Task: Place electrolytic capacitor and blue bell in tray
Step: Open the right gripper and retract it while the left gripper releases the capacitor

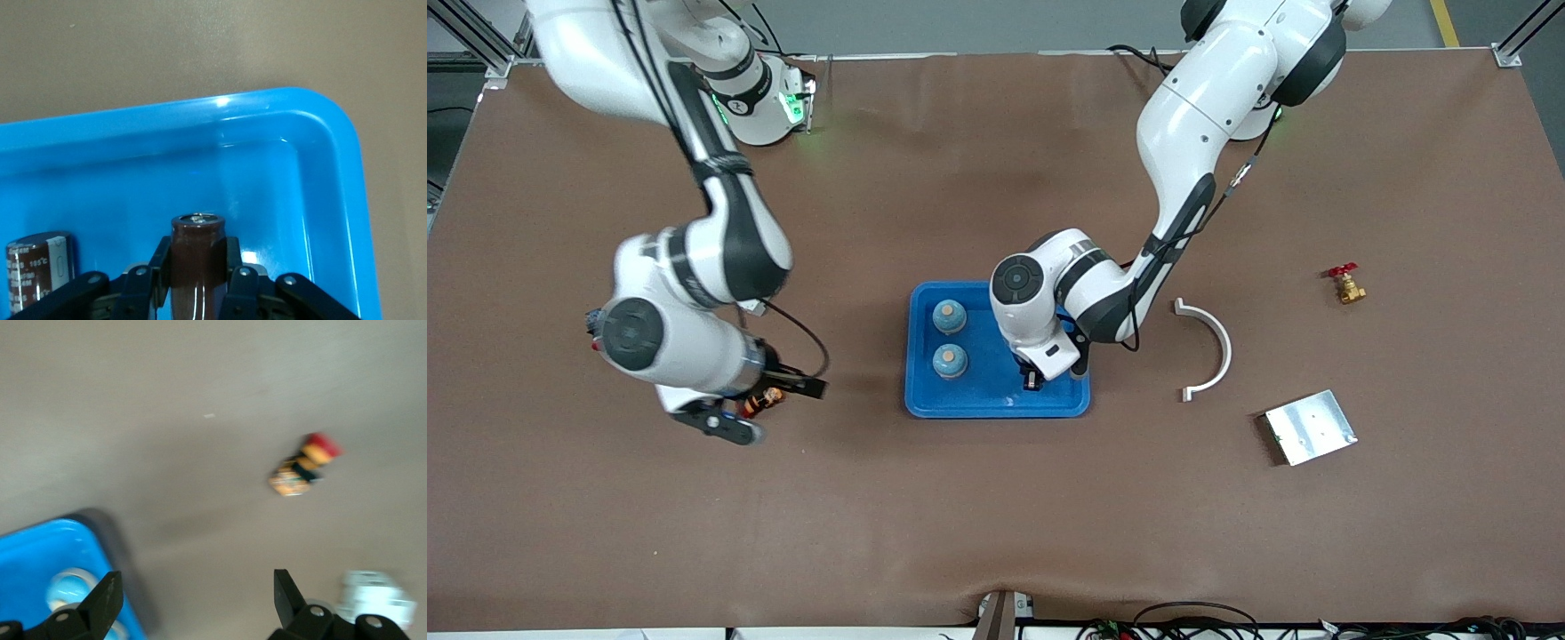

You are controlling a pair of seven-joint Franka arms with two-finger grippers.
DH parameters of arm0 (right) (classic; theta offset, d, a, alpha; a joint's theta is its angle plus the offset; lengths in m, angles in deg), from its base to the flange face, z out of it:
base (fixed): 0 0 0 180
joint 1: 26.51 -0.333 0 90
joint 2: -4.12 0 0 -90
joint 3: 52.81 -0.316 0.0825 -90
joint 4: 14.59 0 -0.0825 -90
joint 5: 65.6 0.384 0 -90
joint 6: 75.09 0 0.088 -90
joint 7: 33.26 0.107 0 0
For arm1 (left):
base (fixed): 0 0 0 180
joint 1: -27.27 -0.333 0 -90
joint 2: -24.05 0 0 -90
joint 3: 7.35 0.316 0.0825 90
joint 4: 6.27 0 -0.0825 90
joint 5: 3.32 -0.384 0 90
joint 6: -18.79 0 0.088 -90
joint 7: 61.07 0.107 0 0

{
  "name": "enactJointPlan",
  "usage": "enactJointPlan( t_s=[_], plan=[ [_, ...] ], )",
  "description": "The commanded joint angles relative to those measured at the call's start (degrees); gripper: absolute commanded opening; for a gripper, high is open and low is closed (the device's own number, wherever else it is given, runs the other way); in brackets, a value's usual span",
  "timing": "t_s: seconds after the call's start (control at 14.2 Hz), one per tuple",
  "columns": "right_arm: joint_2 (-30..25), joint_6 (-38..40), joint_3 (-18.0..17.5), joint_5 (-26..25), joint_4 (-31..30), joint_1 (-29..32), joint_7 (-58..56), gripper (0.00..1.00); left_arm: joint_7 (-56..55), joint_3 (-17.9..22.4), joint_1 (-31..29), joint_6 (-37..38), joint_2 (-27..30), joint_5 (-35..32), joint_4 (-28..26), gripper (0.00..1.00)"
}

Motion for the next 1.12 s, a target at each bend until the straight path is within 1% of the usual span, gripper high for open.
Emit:
enactJointPlan(
  t_s=[0.0,0.07,0.14,0.28,0.42,0.63,0.7,0.84,0.91,1.05],
  plan=[
    [-8.7,4.9,-1.2,-3.2,-4.5,5.8,-8.3,1.00,-0.7,0.7,0.9,-0.2,-1.1,-0.8,1.6,0.00],
    [-10.7,6.7,-1.2,-3.2,-4.3,8.0,-11.9,1.00,-0.4,0.7,0.8,-0.2,-0.9,-0.9,1.6,0.14],
    [-12.3,8.6,-1.2,-3.2,-3.8,10.3,-15.4,1.00,-0.4,0.7,1.0,-0.1,-0.7,-1.0,1.5,0.99],
    [-14.7,13.9,-1.2,-3.2,-1.2,14.2,-22.1,1.00,-0.4,0.7,1.0,0.5,0.1,-1.0,1.6,1.00],
    [-16.8,17.7,-1.1,-3.5,0.6,16.1,-23.6,1.00,-0.1,0.6,0.8,2.0,2.1,-1.0,1.6,1.00],
    [-20.2,18.0,-1.1,-5.7,0.7,18.3,-26.8,1.00,4.2,-0.3,0.1,7.4,4.5,-0.8,1.6,1.00],
    [-20.9,18.1,-1.1,-7.1,1.1,18.3,-28.2,1.00,6.6,-0.3,0.1,8.4,5.4,-0.8,1.6,1.00],
    [-20.9,20.0,-1.1,-9.7,4.4,18.3,-28.5,1.00,12.1,-0.2,-0.2,10.4,6.7,-0.8,1.6,1.00],
    [-20.6,20.8,-1.2,-9.9,5.8,18.3,-28.4,1.00,14.9,0.0,-0.2,10.7,7.7,-1.0,1.5,1.00],
    [-20.4,21.0,-1.1,-9.6,5.9,19.5,-28.4,1.00,25.8,0.1,-0.4,10.9,10.1,-0.7,0.8,1.00]
  ],
)
